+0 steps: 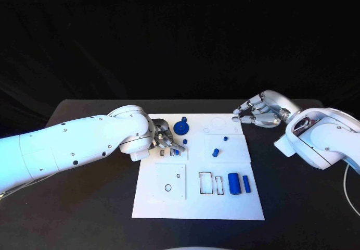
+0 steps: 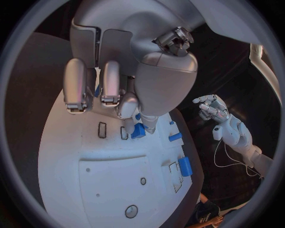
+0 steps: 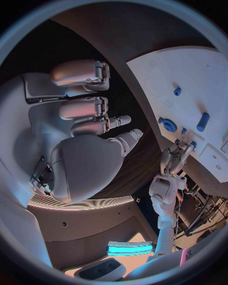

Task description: Assemble the parts on the task board

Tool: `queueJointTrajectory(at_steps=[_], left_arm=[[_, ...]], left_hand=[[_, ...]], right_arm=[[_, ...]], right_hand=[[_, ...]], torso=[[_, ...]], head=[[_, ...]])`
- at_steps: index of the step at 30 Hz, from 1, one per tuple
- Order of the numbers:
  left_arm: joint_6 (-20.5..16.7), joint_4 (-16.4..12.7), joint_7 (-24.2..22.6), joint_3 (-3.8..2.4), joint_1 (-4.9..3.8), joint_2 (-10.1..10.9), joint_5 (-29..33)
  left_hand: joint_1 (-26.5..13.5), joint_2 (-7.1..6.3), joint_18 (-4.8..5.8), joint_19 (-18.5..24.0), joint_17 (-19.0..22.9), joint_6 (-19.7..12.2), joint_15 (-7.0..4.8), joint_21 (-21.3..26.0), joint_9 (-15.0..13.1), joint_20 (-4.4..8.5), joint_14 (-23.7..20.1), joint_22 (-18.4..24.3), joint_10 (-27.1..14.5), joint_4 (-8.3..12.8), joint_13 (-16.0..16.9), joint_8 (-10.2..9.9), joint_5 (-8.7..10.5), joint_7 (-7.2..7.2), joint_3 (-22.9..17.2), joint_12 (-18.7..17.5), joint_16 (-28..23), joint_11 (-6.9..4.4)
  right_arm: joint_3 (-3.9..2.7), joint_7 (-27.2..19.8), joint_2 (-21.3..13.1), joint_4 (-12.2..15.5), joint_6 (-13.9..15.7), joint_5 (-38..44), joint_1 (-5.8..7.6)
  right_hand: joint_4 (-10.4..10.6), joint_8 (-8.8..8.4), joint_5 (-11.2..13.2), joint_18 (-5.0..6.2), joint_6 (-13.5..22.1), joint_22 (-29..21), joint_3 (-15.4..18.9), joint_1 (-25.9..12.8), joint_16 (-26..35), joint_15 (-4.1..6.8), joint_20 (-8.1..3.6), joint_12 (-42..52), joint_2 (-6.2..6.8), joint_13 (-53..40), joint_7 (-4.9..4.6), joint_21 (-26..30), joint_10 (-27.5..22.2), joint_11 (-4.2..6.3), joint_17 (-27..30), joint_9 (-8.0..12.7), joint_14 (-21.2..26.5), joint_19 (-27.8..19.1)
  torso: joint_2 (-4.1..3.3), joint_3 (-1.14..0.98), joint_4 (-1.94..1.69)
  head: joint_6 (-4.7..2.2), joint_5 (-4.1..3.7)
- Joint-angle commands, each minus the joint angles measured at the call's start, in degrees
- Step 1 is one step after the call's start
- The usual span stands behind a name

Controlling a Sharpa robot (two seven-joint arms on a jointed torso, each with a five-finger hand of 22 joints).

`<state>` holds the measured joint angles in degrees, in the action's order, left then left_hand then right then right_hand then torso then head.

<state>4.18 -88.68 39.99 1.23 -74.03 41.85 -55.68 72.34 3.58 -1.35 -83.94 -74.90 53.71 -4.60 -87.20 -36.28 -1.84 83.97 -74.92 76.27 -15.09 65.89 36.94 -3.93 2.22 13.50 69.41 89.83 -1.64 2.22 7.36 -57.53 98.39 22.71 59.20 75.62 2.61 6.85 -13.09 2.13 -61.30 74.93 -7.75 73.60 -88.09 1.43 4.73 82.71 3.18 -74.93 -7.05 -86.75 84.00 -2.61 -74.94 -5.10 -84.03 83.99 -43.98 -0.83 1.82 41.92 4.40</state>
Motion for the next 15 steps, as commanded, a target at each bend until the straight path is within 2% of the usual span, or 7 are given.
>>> queueJointTrajectory(at_steps=[1, 7, 12, 15], left_arm=[[1.82, 0.09, 3.46, -0.01, -0.05, -0.19, 0.31], [0.9, 0.25, 3.1, -0.01, -0.06, -0.27, 0.94], [-0.02, 0.31, 2.6, -0.01, -0.06, -0.33, 1.34], [-0.15, 0.43, 2.49, 0.0, -0.06, -0.39, 1.85]], left_hand=[[0.76, 0.06, 0.31, -4.02, -15.1, -0.26, -0.29, -0.24, -0.13, 0.35, 6.03, -10.88, 0.22, 0.11, 0.01, 0.23, -0.27, -0.01, -0.3, 0.07, 0.17, 0.0], [2.63, 0.86, 0.26, -3.91, -15.1, -0.53, -0.31, -0.11, -0.53, 0.36, 6.03, -10.72, -0.05, 0.85, -0.24, 0.21, -0.44, -0.03, -1.65, -0.21, 0.17, -0.02], [8.61, 4.67, 0.16, -3.72, -15.1, -1.77, -0.75, 0.14, -0.43, 0.72, 6.03, -10.39, -0.63, 3.29, -0.73, -0.82, -0.9, -0.49, -7.09, -0.89, 0.17, -0.49], [10.49, 5.05, 0.14, -3.65, -15.1, -2.36, -0.76, 0.22, -0.19, 0.82, 6.03, -10.3, -0.96, 3.93, -0.98, -1.59, -0.94, -0.42, -9.73, -1.29, 0.17, -0.47]], right_arm=[[-0.01, -0.39, 0.15, 0.25, -0.71, 0.65, -0.01], [-0.01, -0.5, 0.23, 0.44, -0.64, 0.65, -0.01], [-0.01, -0.54, 0.25, 0.47, -0.66, 0.65, -0.01], [-0.01, -0.54, 0.24, 0.54, -0.72, 0.65, -0.01]], right_hand=[[0.09, -0.14, -0.41, -0.35, 0.46, 7.21, 0.3, -0.47, 0.3, 0.38, -0.41, -0.26, -0.07, -11.1, -0.04, 0.18, 2.52, 0.36, -10.93, 0.06, -5.0, 1.81], [0.11, -0.15, -0.42, -0.36, 0.48, 7.23, 0.29, -0.46, 0.3, 0.38, -0.4, -0.23, -0.1, -11.12, -0.04, 0.17, 2.54, 0.35, -10.94, 0.06, -5.01, 1.82], [0.11, -0.15, -0.42, -0.36, 0.48, 7.23, 0.29, -0.46, 0.3, 0.38, -0.4, -0.23, -0.1, -11.12, -0.04, 0.17, 2.54, 0.35, -10.94, 0.06, -5.01, 1.82], [0.13, -0.15, -0.46, -0.36, 0.51, 7.24, 0.28, -0.45, 0.29, 0.37, -0.4, -0.18, -0.16, -11.14, -0.05, 0.17, 2.56, 0.35, -10.96, 0.06, -5.01, 1.82]], torso=[[0.01, -0.06, -0.03], [-0.01, -0.03, 0.01], [-0.01, -0.05, 0.05], [-0.02, -0.08, 0.04]], head=[[-0.02, -0.04], [0.07, 0.05], [0.16, 0.11], [0.27, 0.14]])
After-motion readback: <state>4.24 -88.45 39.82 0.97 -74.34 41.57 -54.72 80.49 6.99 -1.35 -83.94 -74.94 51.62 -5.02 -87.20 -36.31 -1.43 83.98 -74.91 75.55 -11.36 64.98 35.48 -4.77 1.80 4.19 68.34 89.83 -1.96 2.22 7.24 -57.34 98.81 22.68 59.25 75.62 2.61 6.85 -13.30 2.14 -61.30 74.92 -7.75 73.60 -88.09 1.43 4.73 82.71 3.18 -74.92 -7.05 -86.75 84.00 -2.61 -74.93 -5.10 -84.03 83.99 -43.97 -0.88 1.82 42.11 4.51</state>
